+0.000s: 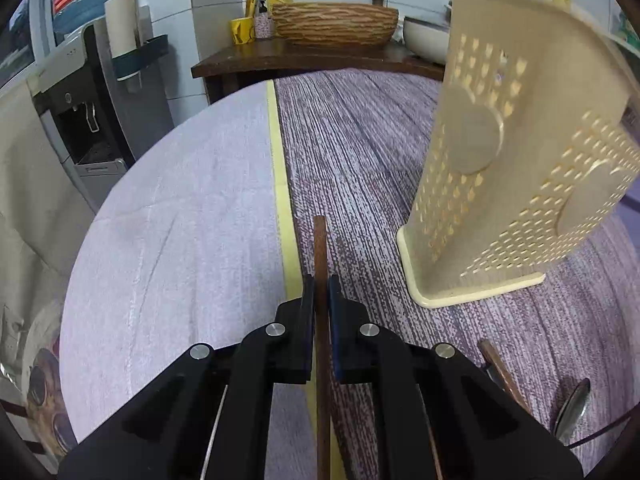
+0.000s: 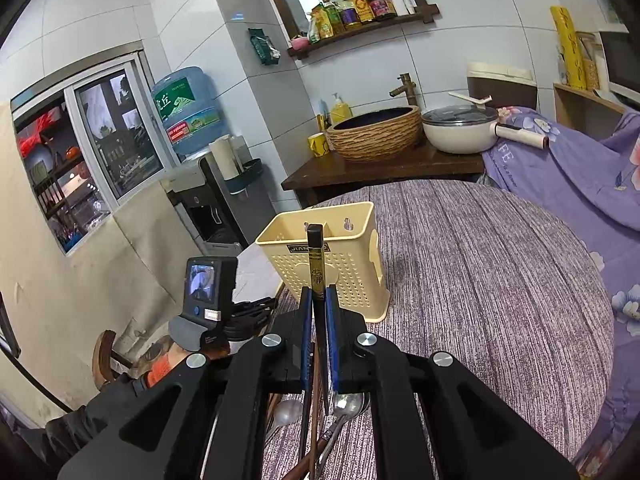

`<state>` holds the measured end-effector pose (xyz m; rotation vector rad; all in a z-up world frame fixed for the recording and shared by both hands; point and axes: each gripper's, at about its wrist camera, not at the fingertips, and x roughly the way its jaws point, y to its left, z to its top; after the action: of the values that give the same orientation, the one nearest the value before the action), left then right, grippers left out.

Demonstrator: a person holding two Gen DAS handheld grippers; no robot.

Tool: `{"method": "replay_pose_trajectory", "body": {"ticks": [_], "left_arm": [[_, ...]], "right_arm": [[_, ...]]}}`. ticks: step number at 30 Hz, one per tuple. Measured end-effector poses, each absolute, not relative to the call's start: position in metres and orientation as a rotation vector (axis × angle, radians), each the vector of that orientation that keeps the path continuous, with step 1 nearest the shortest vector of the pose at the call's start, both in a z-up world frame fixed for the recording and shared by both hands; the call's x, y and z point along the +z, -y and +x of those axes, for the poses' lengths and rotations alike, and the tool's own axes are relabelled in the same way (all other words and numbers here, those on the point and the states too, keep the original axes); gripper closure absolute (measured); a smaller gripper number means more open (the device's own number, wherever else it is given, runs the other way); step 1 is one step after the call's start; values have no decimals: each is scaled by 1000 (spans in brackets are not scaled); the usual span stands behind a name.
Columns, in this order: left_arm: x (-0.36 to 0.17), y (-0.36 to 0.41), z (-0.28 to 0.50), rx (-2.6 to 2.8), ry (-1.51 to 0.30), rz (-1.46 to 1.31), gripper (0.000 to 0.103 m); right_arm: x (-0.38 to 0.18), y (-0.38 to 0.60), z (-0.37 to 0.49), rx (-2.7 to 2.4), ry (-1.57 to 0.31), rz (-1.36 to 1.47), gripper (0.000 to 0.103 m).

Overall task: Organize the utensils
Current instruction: 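Lift both held chopsticks upright and carry them over the cream utensil holder, then lower both chopsticks into the holder and open both tools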

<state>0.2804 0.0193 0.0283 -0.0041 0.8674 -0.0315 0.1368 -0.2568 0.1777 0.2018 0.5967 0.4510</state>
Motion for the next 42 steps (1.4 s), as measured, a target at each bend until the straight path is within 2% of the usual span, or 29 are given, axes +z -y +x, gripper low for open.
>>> {"method": "replay_pose_trajectory", "body": {"ticks": [17,33,42], "left_arm": [[154,-23,194,-161,-593,-82,96],[199,-22,168,-224,-516,-108,96],[270,-25,167,-255,-364,-197,96]], "right_arm": [[203,240,119,468,-514,140,96],[225,232,119,468,-474,102,96],[276,233,146,451,-391,147,96]]}}
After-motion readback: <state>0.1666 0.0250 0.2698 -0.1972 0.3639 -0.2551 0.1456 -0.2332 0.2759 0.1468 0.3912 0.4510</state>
